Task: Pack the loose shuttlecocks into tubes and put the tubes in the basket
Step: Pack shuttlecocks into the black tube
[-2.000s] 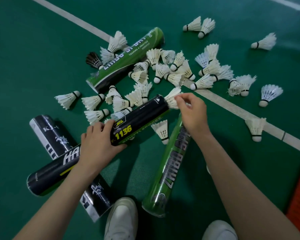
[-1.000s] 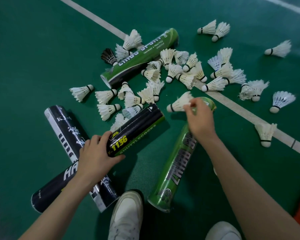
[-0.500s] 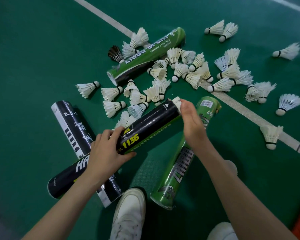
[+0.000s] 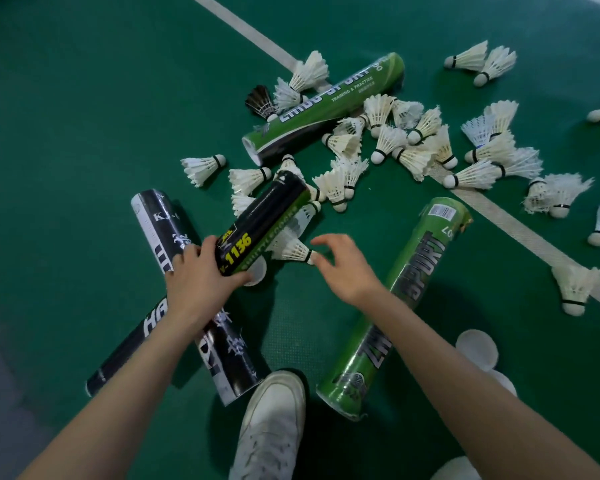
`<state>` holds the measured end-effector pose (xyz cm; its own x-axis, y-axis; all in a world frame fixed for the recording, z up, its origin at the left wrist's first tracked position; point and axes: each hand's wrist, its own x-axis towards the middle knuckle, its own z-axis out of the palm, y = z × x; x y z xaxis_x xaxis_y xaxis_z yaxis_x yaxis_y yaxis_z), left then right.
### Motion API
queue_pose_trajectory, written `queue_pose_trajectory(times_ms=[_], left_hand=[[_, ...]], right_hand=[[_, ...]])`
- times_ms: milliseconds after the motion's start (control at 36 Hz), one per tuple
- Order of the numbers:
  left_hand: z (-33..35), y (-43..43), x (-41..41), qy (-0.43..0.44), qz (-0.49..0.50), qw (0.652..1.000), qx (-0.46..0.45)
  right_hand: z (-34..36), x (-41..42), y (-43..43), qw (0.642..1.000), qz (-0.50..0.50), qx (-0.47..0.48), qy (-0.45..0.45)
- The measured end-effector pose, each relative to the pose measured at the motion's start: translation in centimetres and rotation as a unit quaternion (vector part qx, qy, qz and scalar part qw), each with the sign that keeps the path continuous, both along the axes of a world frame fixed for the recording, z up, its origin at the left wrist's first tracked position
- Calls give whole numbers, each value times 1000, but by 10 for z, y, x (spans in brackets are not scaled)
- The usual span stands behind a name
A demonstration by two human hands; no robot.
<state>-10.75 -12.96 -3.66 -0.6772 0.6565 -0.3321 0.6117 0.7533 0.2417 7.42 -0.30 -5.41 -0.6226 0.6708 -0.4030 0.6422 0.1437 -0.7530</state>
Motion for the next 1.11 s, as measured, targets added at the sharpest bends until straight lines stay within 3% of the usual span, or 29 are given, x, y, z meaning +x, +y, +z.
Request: queue_pose_trajectory(times_ms=[111,278,333,500,611,750,972,1111], left_hand=[[-1,0,-7,-49,54,997,34],[1,4,-8,-60,79,994,39],[0,4,-8,-62,73,995,33],[-5,0,-7,-36,39,999,8],[-5,3,0,-19,8,1000,-19],[-1,8,10,-23,-19,999,-24],[5,15,27,-32,-71,997,-21],[9,20,41,-47,-97,994,-20]], right_hand=[[-14,-24,-11,977,164,122,-62],[-28,-46,-1,912,287,244,-163],[-31,-43,6,899,290,274,-183],[-31,-22,10,911,221,318,-145],[-34,-1,10,944,138,288,-86],[-27,17,14,984,41,170,-28],[-9,43,16,994,-81,73,0],[1,57,22,973,-197,-114,45]])
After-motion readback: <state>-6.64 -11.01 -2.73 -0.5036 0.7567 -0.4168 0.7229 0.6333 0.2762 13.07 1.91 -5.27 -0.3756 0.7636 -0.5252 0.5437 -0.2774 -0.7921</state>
